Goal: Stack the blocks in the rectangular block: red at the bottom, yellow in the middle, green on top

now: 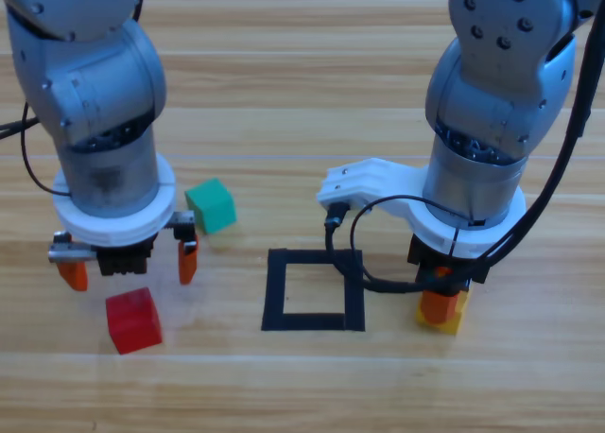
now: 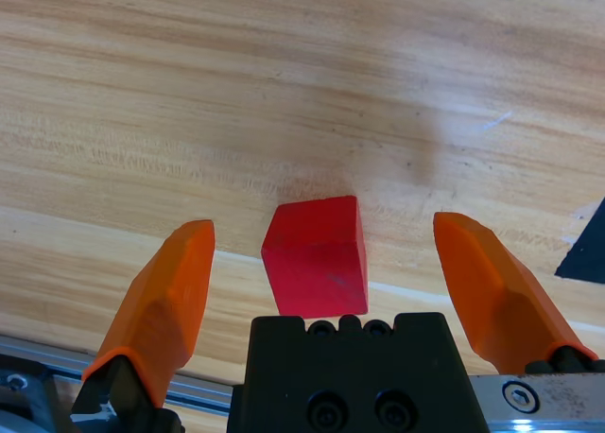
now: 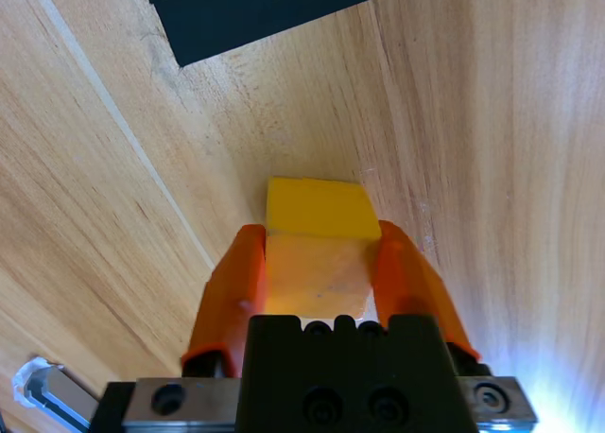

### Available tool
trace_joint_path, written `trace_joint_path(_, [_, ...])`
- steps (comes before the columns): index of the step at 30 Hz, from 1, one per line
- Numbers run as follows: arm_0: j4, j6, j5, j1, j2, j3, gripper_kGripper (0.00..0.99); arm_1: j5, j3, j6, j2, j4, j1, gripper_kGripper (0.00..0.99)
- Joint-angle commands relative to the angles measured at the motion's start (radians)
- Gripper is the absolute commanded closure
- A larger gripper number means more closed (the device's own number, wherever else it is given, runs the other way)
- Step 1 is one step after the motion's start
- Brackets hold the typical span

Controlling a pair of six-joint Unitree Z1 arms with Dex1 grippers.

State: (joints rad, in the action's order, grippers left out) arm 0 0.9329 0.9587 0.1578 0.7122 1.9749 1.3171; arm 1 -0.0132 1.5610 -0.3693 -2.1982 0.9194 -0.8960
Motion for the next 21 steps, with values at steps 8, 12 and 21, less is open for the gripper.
trace_joint_path(8, [-0.089,0.052,-0.073,-0.069,0.007,-0.113,0.000,-0.004,0.004,0.030,-0.024,0.050,-0.017,0.990])
trace_joint_path(12, [-0.118,0.072,-0.100,-0.069,0.009,-0.133,0.000,0.012,-0.010,0.073,0.054,0.062,-0.001,0.990])
trace_joint_path(21, [-0.146,0.117,-0.118,-0.069,0.016,-0.137,0.000,0.041,-0.032,0.110,0.097,0.062,0.035,0.990])
